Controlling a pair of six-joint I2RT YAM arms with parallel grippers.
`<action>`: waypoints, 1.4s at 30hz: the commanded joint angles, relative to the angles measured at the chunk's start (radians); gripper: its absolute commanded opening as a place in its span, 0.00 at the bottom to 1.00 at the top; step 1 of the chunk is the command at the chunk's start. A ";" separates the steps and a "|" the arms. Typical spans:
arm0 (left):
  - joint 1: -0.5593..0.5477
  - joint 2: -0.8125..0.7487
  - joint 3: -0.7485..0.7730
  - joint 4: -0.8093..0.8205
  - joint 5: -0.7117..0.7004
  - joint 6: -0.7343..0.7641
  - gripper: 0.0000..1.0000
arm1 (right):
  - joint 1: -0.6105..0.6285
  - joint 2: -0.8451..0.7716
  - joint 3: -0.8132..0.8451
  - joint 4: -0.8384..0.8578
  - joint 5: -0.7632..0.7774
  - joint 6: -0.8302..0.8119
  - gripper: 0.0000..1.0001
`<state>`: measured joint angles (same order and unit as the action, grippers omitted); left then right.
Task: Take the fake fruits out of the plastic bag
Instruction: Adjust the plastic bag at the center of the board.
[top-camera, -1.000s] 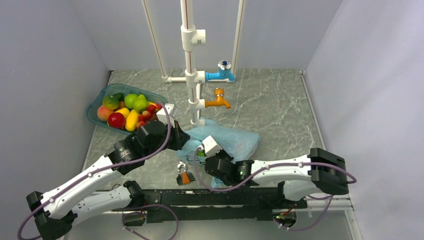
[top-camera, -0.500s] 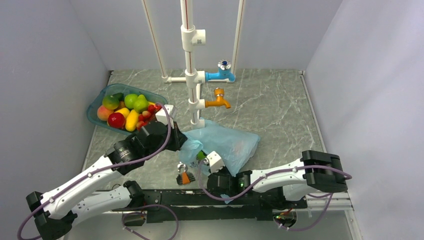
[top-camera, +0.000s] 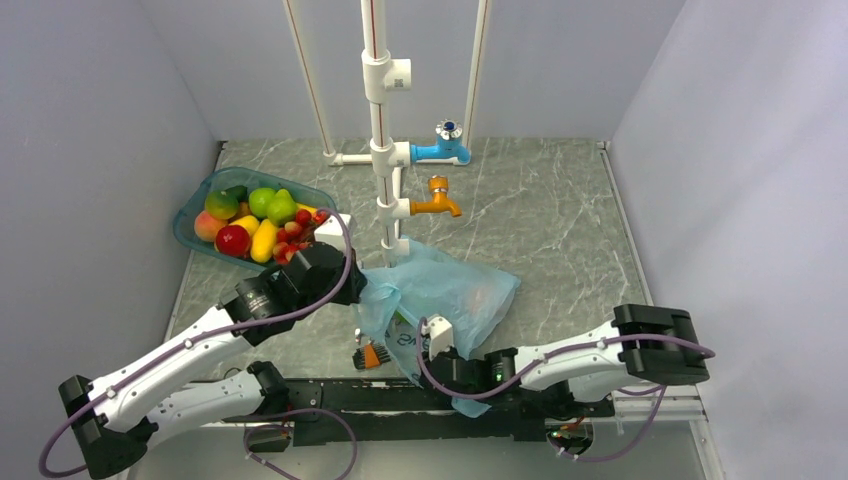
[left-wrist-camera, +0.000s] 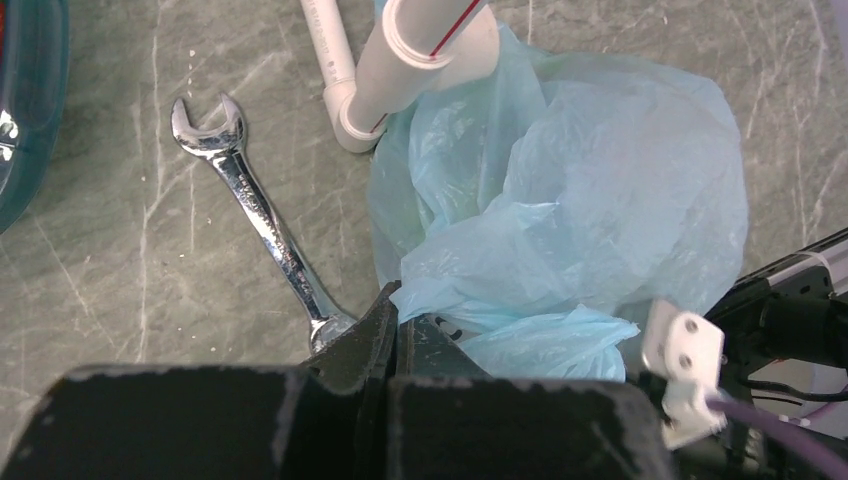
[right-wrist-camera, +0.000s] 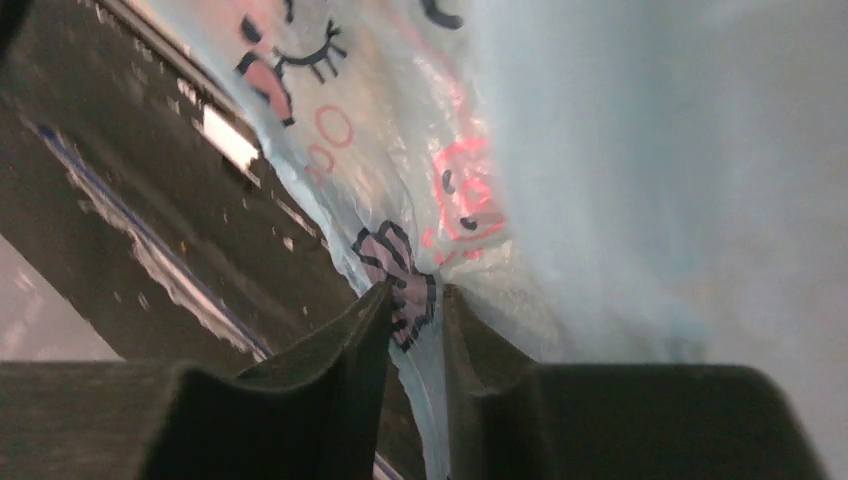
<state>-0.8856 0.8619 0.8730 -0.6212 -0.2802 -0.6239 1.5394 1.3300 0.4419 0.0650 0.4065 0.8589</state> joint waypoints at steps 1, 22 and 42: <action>0.008 -0.001 0.012 -0.006 -0.040 0.003 0.00 | 0.065 -0.101 0.102 -0.233 0.034 -0.069 0.38; 0.008 -0.024 -0.008 0.033 0.004 -0.010 0.00 | 0.157 -0.272 0.578 -0.926 0.474 -0.173 0.99; 0.008 -0.033 -0.011 -0.021 -0.009 -0.025 0.00 | 0.126 0.465 0.788 -1.565 0.943 0.377 0.76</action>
<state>-0.8822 0.8463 0.8677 -0.6289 -0.2840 -0.6491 1.6867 1.7840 1.2034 -1.3167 1.2392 1.0843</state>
